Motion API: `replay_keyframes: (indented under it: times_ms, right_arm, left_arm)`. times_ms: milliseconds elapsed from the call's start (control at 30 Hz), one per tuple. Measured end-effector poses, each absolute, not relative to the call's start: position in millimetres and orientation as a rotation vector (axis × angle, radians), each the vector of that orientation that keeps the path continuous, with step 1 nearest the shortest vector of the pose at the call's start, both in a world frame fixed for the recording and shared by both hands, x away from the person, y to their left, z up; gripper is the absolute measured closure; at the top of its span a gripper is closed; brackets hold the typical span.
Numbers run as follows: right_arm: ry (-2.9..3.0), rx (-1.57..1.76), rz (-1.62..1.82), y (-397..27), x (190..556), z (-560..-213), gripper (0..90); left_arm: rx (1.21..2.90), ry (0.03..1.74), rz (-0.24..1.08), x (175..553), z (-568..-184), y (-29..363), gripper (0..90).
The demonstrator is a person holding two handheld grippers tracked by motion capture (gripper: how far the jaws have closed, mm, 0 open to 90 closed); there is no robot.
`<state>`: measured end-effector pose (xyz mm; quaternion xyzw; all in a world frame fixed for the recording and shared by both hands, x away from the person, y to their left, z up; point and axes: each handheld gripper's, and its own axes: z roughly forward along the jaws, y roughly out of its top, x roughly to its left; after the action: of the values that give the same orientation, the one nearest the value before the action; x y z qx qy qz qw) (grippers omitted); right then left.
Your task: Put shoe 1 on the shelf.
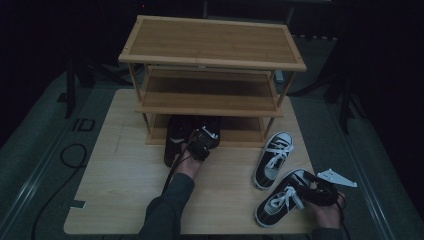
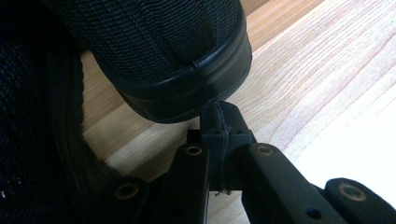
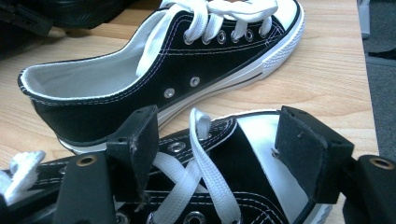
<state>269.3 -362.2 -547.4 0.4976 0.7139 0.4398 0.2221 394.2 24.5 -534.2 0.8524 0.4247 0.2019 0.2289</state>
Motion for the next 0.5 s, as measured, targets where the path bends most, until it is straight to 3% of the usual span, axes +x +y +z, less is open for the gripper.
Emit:
replay_keyframes:
  times_ms: [500]
  right_arm:
    - [1.970, 1.375, 1.213, -362, 269, -547, 30.1]
  left_arm:
    - [2.349, 1.096, 0.593, 354, -532, 47, 90.0]
